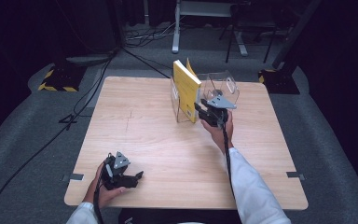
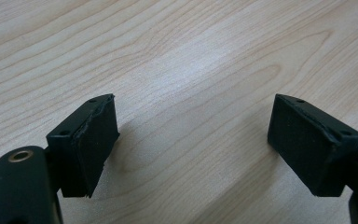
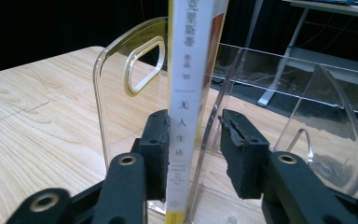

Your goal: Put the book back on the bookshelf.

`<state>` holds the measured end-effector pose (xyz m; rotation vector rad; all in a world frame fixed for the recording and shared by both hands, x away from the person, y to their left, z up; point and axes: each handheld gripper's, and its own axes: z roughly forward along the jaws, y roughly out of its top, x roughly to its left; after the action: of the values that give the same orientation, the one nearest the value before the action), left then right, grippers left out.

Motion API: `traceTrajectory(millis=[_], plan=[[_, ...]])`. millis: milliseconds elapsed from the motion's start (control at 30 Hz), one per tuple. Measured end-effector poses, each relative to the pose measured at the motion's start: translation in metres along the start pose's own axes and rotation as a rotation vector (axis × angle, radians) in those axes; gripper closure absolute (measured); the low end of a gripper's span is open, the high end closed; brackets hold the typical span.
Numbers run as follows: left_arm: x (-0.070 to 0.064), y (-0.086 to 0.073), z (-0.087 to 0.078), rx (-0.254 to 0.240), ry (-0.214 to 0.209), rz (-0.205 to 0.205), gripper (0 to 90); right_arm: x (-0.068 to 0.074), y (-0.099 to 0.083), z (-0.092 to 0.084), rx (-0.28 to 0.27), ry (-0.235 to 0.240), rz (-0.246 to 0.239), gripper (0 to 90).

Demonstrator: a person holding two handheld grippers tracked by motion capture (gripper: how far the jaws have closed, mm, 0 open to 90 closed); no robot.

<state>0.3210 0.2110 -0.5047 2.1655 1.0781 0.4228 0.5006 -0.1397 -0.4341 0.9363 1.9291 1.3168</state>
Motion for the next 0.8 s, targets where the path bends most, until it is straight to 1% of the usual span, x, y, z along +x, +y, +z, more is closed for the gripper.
traceTrajectory(millis=[100, 167, 333, 400, 500, 633, 667, 800], plan=[[0.0, 0.0, 0.0, 0.001, -0.001, 0.001, 16.4, -0.002, -0.003, -0.003, 0.007, 0.012, 0.0, 59.0], [0.0, 0.0, 0.0, 0.0, 0.0, 0.001, 16.5, -0.004, -0.004, -0.006, 0.01, 0.003, 0.002, 57.9], [0.0, 0.0, 0.0, 0.001, 0.0, 0.001, 16.4, -0.008, -0.005, -0.012, 0.02, 0.021, 0.013, 55.7], [0.0, 0.0, 0.0, 0.001, 0.0, 0.001, 16.4, -0.009, -0.004, -0.015, 0.025, 0.02, 0.001, 54.4], [0.0, 0.0, 0.0, 0.001, -0.001, 0.001, 16.4, -0.01, -0.003, -0.02, 0.035, 0.035, -0.007, 52.5], [0.0, 0.0, 0.0, 0.003, -0.002, 0.001, 16.5, -0.013, -0.002, -0.027, 0.072, 0.071, -0.011, 48.6], [0.0, 0.0, 0.0, 0.003, -0.002, 0.001, 16.4, -0.013, -0.002, -0.029, 0.092, 0.077, -0.021, 47.4], [0.0, 0.0, 0.0, 0.003, -0.002, 0.001, 16.4, -0.014, -0.002, -0.037, 0.134, 0.105, -0.062, 42.0]])
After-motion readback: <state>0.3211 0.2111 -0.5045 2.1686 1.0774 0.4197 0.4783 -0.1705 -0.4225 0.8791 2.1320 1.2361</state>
